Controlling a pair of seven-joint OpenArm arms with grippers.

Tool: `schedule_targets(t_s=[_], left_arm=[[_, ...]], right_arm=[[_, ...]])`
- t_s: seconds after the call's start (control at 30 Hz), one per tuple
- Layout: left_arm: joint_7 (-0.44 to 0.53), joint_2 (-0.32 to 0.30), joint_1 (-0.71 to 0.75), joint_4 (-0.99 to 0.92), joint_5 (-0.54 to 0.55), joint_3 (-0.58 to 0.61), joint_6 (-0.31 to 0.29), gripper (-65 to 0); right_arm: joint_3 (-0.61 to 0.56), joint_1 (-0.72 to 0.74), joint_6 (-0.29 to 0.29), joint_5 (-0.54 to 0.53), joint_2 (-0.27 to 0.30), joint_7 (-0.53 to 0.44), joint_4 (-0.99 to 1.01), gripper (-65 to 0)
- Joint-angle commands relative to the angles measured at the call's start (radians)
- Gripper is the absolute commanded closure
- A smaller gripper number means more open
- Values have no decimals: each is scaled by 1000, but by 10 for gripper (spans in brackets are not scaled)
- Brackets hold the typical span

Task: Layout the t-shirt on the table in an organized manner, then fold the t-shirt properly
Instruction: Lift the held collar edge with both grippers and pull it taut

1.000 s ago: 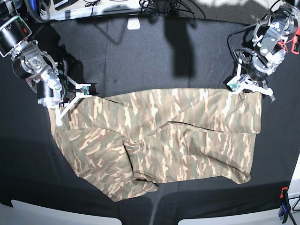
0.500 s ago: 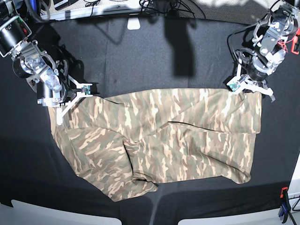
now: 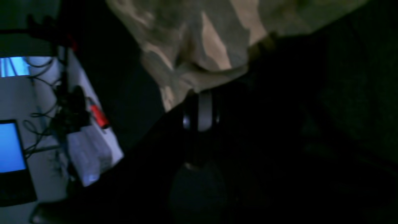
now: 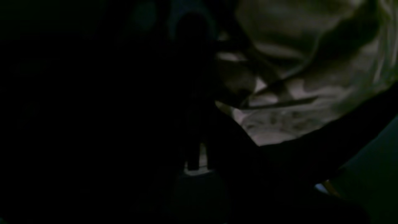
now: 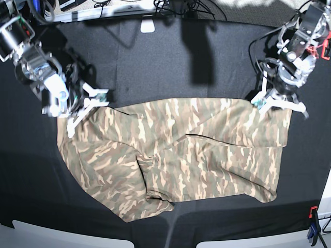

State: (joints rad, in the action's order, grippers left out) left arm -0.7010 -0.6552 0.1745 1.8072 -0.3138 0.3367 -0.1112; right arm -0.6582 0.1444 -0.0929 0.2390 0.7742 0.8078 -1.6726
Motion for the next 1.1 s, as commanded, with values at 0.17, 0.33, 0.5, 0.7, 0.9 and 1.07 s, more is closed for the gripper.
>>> schedule_targets(t_s=[0.17,0.33,0.5,0.7,0.9,1.07], left_arm=[[-45,-13,10,36,-10,-8,14,0],[-44,-13,92,37,-57,-8,14,0],[-119,-14,159,37,-223,-9,27,0],[-145,-13,186,37,-237,-8,41,0],[-193,-13,231,39,-239,-8,41,0],[-189,-13,286,41,-249,-9,58,0]], right_arm=[[11,-82,6,64,89,24,-125,0],[11,-132,4,132,185,55,-158,0],[11,-131,4,122,251,69,-158,0],[11,-139,4,95,288,72,-180,0],[11,-229,4,102,341,101,-256,0],[11,-294,4,109,342,115,-263,0]])
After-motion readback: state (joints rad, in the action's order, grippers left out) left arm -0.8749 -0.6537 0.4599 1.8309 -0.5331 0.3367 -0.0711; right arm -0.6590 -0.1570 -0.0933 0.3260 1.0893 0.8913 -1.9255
